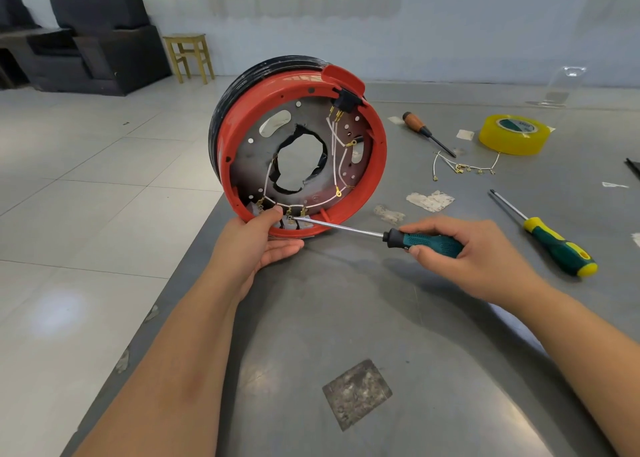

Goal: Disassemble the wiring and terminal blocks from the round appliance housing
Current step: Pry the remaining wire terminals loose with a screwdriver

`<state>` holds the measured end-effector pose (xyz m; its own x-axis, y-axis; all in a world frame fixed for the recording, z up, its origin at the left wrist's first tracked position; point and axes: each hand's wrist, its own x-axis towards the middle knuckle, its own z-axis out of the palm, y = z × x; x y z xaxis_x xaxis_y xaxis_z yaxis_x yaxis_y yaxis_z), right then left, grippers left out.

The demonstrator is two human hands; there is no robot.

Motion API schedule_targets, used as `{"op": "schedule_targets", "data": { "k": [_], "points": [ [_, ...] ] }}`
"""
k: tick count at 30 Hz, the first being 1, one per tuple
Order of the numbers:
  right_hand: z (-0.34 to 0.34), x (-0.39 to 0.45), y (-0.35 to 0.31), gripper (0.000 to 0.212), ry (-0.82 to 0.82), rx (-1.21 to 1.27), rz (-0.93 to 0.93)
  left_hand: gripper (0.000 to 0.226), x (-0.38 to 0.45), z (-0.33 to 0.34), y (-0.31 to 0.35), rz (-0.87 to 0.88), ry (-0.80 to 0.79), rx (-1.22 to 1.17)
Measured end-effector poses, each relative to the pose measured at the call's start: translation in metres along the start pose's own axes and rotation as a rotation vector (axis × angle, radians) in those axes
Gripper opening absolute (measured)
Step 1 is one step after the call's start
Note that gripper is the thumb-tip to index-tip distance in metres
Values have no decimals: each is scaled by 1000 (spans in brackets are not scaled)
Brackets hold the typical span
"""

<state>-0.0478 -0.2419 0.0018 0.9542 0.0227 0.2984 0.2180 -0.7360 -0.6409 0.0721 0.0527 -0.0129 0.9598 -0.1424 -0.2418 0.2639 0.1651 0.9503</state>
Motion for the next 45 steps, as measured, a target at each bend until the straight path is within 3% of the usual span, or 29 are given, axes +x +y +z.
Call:
{"op": "schedule_targets", "data": {
  "k": [15, 30, 39, 45],
  "points": [
    [19, -12, -15, 32, 70, -297, -239, 25, 5, 0, 0, -22, 83, -97],
    [60, -42, -53, 50, -36, -333, -25, 25, 5, 7, -2, -12, 154, -173],
    [57, -39, -59, 48, 13, -295, 28, 28, 3, 14, -4, -28, 122, -346],
    [38, -34, -49, 47, 48, -212, 124, 27, 3, 7, -2, -59, 66, -306]
  ]
}}
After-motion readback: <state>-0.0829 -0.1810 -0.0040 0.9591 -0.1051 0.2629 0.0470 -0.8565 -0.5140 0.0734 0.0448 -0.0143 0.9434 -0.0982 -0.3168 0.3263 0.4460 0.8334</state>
